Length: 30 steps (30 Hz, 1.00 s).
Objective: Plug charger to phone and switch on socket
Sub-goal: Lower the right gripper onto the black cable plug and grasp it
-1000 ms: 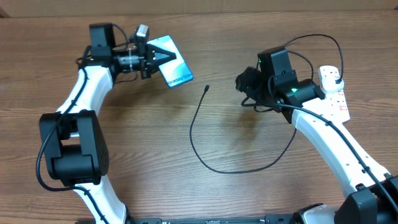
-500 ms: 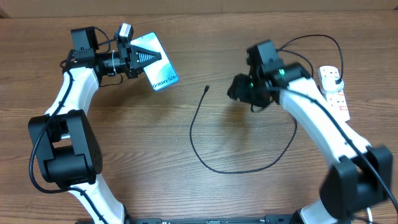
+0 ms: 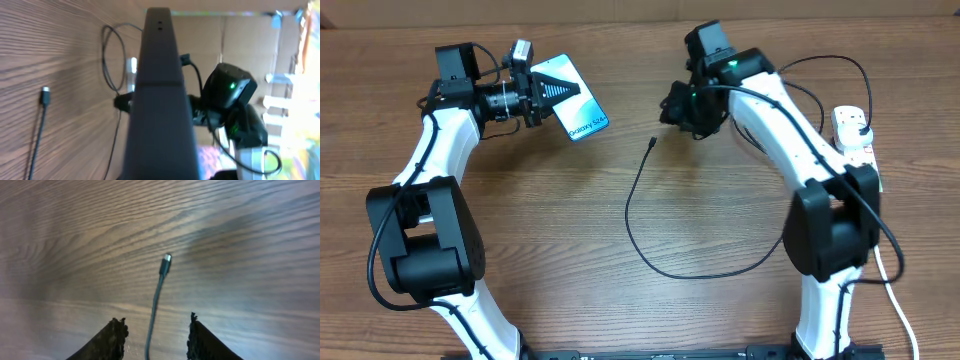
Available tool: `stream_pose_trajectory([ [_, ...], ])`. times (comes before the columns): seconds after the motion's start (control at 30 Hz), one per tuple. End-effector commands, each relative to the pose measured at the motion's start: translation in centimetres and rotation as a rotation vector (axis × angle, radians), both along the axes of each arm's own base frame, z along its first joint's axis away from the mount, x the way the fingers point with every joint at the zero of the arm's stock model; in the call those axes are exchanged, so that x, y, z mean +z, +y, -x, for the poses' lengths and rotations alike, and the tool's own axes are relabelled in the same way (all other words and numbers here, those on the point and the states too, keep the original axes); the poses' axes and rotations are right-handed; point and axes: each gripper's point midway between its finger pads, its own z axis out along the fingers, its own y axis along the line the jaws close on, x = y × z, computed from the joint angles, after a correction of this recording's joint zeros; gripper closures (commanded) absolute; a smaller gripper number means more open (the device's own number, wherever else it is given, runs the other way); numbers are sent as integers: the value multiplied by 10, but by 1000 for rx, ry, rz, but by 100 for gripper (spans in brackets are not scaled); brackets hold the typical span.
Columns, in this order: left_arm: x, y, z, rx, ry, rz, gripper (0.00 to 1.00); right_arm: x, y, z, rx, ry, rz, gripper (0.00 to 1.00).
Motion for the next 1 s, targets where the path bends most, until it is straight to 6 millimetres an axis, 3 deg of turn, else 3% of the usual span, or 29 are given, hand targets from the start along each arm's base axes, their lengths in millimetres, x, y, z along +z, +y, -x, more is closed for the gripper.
stream_pose_trajectory([
  [0.0,-4,7,-9,59,55,-28,96,-16,32,3,-17,44,-41,58],
  [0.17,0,18,-9,66,51,-7,96,-49,37,7,-78,90,31,67],
  [0.33,4,31,-8,74,47,18,96,-70,45,7,-65,102,37,68],
  [0.73,4,37,-9,87,47,18,96,-80,46,0,-68,62,54,68],
  [0.97,4,38,-9,88,45,16,96,-91,40,6,-109,94,71,68],
])
